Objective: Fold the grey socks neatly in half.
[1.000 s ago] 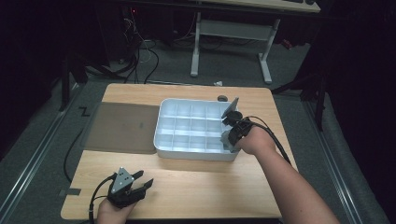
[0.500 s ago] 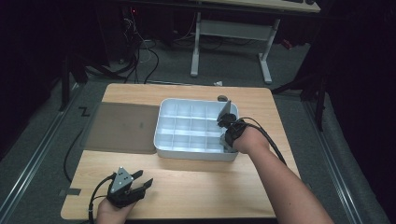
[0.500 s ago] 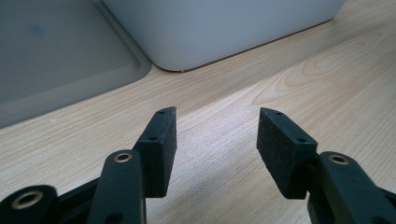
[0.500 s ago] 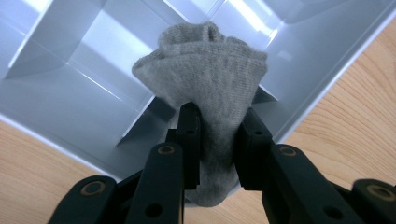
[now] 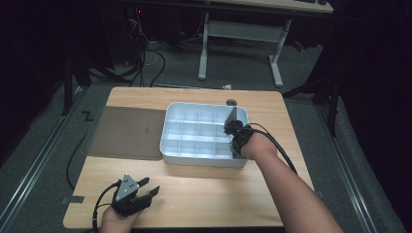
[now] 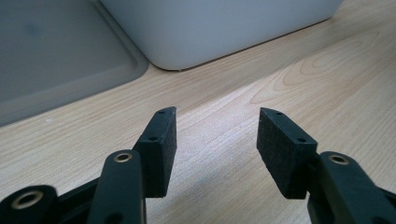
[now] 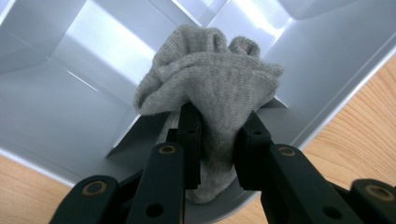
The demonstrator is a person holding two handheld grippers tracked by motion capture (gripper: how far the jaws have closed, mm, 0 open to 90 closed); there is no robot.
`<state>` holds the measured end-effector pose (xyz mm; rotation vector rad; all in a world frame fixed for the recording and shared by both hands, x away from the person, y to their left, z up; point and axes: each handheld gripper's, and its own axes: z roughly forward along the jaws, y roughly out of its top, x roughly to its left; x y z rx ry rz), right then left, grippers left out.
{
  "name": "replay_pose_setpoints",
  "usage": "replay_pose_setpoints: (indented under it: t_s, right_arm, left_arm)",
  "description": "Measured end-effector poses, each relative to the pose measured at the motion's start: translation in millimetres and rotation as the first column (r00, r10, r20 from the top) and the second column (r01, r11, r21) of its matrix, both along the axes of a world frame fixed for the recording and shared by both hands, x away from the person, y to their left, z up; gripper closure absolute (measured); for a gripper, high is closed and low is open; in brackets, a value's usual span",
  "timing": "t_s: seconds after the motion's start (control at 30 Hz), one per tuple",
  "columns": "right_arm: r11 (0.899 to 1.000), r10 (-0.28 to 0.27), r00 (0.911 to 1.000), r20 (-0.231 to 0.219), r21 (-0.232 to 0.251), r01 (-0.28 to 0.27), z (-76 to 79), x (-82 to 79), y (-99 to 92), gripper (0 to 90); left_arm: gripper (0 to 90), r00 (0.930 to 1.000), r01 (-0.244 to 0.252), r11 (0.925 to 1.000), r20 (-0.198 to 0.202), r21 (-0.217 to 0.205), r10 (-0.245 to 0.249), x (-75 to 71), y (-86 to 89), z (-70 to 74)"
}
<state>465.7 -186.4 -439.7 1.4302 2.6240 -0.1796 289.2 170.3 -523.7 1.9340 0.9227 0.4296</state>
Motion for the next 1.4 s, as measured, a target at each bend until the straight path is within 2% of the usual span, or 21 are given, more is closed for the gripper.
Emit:
replay_pose_setpoints:
  t_s: [0.27, 0.33, 0.4, 0.57, 0.6, 0.7, 0.73, 0.83, 1.07, 1.17, 1.2, 1.27, 1.3, 1.4]
  right_arm:
    - [1.000, 0.014, 0.9999, -0.006, 0.004, -0.014, -4.4, 1.5, -1.5, 75.9]
    - [1.000, -0.019, 0.9998, -0.011, 0.007, 0.019, -5.9, 0.4, -0.5, 75.9]
    - [1.000, 0.015, 0.9998, -0.013, 0.007, -0.014, -7.4, 2.2, -2.1, 75.9]
    - [1.000, 0.007, 0.9998, -0.017, 0.009, -0.007, -9.8, 2.2, -2.2, 75.8]
    - [1.000, -0.011, 0.9997, -0.021, 0.008, 0.011, -11.2, 1.4, -1.7, 75.8]
    - [1.000, 0.011, 0.9994, -0.032, 0.012, -0.010, -16.0, 2.7, -3.0, 75.7]
    - [1.000, -0.005, 0.9992, -0.040, 0.016, 0.006, -17.6, 2.1, -2.4, 75.7]
    - [1.000, 0.001, 0.9988, -0.048, 0.012, 0.000, -23.8, 3.7, -2.0, 75.6]
    - [0.999, 0.006, 0.9984, -0.057, 0.034, -0.004, -20.0, 4.1, -5.1, 71.7]
    - [0.999, -0.024, 0.9981, -0.057, 0.035, 0.026, -17.6, 2.9, -4.6, 69.7]
    - [0.999, -0.004, 0.9990, -0.045, 0.045, 0.006, -13.4, 3.0, -6.7, 68.3]
    - [0.998, -0.005, 0.9990, -0.044, 0.055, 0.008, -9.7, 2.3, -7.7, 66.2]
    - [0.998, -0.028, 0.9987, -0.043, 0.055, 0.030, -8.2, 1.1, -7.0, 65.4]
    - [0.998, -0.003, 0.9995, -0.031, 0.062, 0.005, -4.1, 1.4, -9.2, 63.8]
  left_arm:
    - [48.6, 1.0000, -0.001, 1.0000, 0.001, -0.003, 0.001, 0.2, 0.3, -0.3]
    - [48.6, 1.0000, -0.002, 1.0000, 0.001, -0.002, 0.002, 0.1, 0.6, -0.3]
    - [48.6, 1.0000, -0.002, 1.0000, 0.001, -0.002, 0.002, 0.2, 0.6, -0.4]
    - [48.6, 1.0000, -0.001, 1.0000, 0.000, -0.002, 0.001, 0.2, 0.3, -0.5]
    - [48.6, 1.0000, 0.000, 1.0000, -0.001, -0.001, 0.000, 0.2, 0.5, -0.4]
    - [48.6, 1.0000, -0.001, 1.0000, -0.002, -0.001, 0.001, 0.1, 0.5, -0.6]
    - [48.6, 1.0000, -0.001, 1.0000, -0.003, 0.000, 0.001, 0.1, 0.4, -0.7]
    - [48.6, 1.0000, -0.002, 1.0000, -0.003, 0.001, 0.002, 0.1, 0.6, -0.9]
    - [48.6, 1.0000, 0.000, 1.0000, -0.004, 0.004, 0.000, 1.0, -0.3, -1.8]
    - [48.6, 1.0000, 0.000, 1.0000, -0.004, 0.004, 0.000, 0.7, -0.6, -1.6]
    - [48.6, 1.0000, 0.001, 1.0000, -0.005, 0.004, -0.001, 0.5, -0.5, -1.3]
    - [48.6, 1.0000, -0.001, 1.0000, -0.003, 0.001, 0.001, 0.5, -0.7, -1.3]
    - [48.6, 1.0000, -0.001, 1.0000, -0.003, 0.001, 0.001, 0.4, -0.7, -1.3]
    - [48.6, 1.0000, 0.000, 1.0000, -0.003, 0.002, 0.000, 0.2, -0.9, -1.2]
